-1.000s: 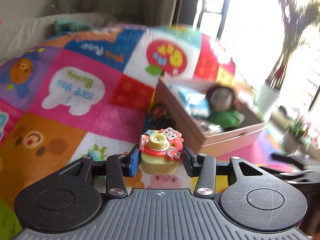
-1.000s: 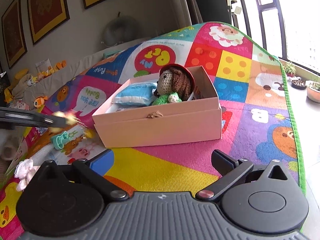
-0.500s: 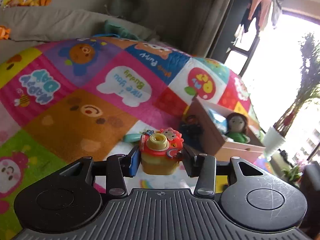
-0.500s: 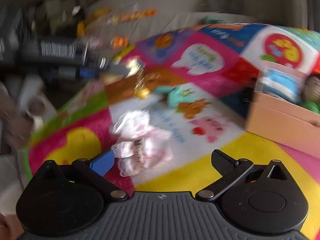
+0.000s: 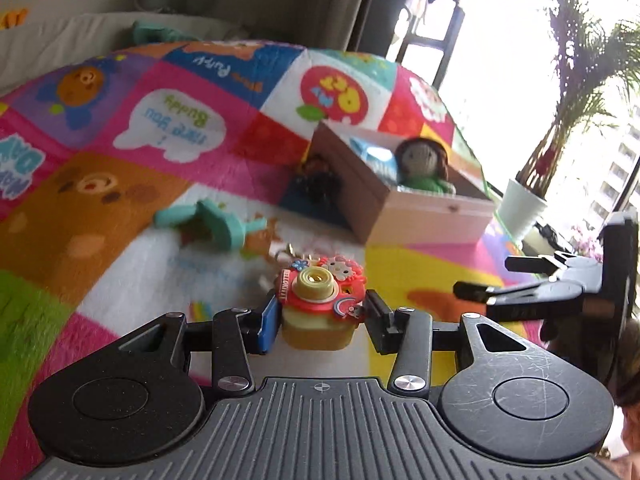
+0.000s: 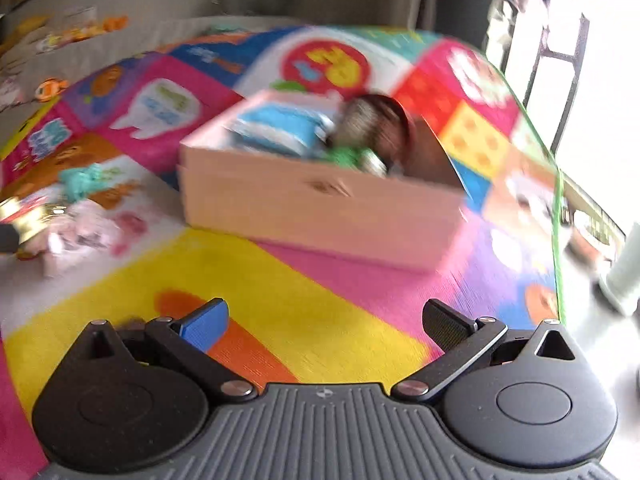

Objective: Organize objects
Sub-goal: 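Move the right gripper to the teal toy while the left holds the keychain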

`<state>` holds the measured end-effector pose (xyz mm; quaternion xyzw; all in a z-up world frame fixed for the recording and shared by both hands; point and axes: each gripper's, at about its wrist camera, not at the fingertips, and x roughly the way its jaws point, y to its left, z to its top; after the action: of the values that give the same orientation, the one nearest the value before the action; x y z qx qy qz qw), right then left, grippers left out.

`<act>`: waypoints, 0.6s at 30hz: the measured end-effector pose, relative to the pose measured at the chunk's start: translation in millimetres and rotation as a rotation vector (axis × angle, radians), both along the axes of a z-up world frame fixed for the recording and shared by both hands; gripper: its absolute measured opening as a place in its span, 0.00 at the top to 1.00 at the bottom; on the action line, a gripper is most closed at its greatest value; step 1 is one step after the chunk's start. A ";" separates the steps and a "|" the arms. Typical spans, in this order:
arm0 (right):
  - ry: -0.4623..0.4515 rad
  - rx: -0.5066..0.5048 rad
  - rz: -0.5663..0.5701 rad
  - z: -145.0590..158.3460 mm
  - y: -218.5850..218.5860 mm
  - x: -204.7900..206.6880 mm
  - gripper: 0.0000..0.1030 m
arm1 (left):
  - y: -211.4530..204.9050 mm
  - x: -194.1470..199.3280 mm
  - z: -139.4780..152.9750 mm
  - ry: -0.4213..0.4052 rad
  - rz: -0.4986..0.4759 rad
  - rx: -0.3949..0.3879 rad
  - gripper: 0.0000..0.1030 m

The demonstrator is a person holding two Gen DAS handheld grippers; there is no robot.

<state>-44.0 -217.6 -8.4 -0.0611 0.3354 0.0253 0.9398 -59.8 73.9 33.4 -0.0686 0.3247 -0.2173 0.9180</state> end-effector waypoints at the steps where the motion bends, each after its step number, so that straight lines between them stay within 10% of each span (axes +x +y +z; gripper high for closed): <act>1: 0.035 0.051 -0.008 -2.2 -9.2 3.3 0.00 | 1.4 -1.5 -2.3 0.020 -0.002 0.008 0.53; 7: 0.071 0.095 0.017 -6.2 -11.7 9.2 0.00 | -1.1 -9.9 -16.0 0.070 0.014 0.081 0.53; 18: 0.074 0.108 0.022 -5.0 -11.3 8.7 0.00 | 0.5 -8.2 -19.4 0.072 0.093 -0.011 0.49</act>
<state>-35.2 -228.9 -13.4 -0.0131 0.3672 0.0559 0.9284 -68.0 74.4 14.0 -0.0964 0.3530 -0.1736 0.9143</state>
